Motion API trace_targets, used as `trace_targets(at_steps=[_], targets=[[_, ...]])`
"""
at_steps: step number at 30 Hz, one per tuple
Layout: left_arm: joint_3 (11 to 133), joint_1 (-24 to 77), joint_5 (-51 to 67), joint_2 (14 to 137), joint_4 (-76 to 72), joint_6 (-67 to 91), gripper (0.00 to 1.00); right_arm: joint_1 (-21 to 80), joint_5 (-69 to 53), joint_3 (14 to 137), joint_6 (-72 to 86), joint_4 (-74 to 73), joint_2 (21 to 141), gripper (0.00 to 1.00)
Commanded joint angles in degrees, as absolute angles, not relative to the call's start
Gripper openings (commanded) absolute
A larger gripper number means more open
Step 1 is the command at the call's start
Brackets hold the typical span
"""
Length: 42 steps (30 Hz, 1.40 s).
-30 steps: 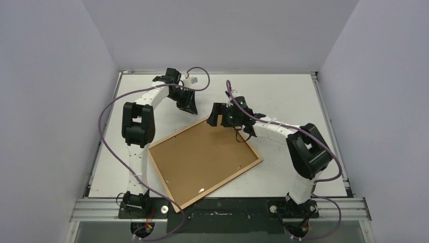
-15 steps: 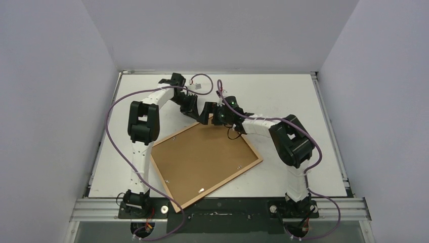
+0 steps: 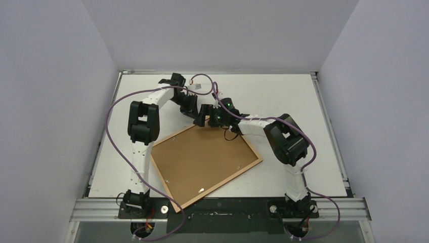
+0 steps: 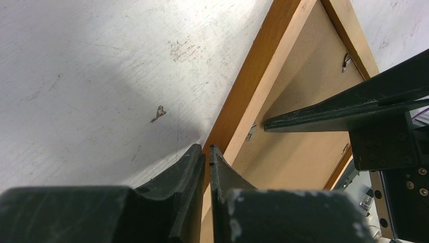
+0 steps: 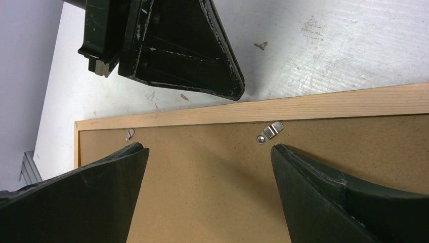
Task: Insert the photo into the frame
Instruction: Install the photo frame at the center of the board.
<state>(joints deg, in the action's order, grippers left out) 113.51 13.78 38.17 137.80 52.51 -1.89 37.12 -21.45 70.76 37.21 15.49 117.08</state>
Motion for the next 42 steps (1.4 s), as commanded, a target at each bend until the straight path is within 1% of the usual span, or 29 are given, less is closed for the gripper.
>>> trace_targets(at_steps=[1, 13, 21, 25, 33, 42], targets=[[113.9, 13.82, 40.34, 136.89, 51.86, -2.5, 0.08, 37.35, -22.31, 72.45, 37.62, 18.71, 118.27, 0.98], [114.18, 14.94, 40.43, 138.56, 51.82, -2.9, 0.05, 37.48, -24.48, 72.51, 38.99, 20.42, 119.48, 0.98], [114.07, 16.39, 40.61, 139.6, 51.81, -3.33, 0.05, 38.3, -24.26, 72.69, 39.2, 20.82, 120.38, 0.97], [114.58, 16.46, 40.79, 140.07, 51.91, -3.25, 0.05, 38.3, -22.97, 72.82, 38.21, 19.22, 119.91, 0.97], [116.34, 15.75, 40.3, 139.8, 52.32, -3.08, 0.04, 36.63, -21.86, 70.7, 35.2, 17.06, 115.31, 1.0], [116.68, 15.56, 40.43, 139.6, 52.08, -2.26, 0.04, 36.23, -21.12, 73.67, 32.19, 14.12, 117.27, 1.0]])
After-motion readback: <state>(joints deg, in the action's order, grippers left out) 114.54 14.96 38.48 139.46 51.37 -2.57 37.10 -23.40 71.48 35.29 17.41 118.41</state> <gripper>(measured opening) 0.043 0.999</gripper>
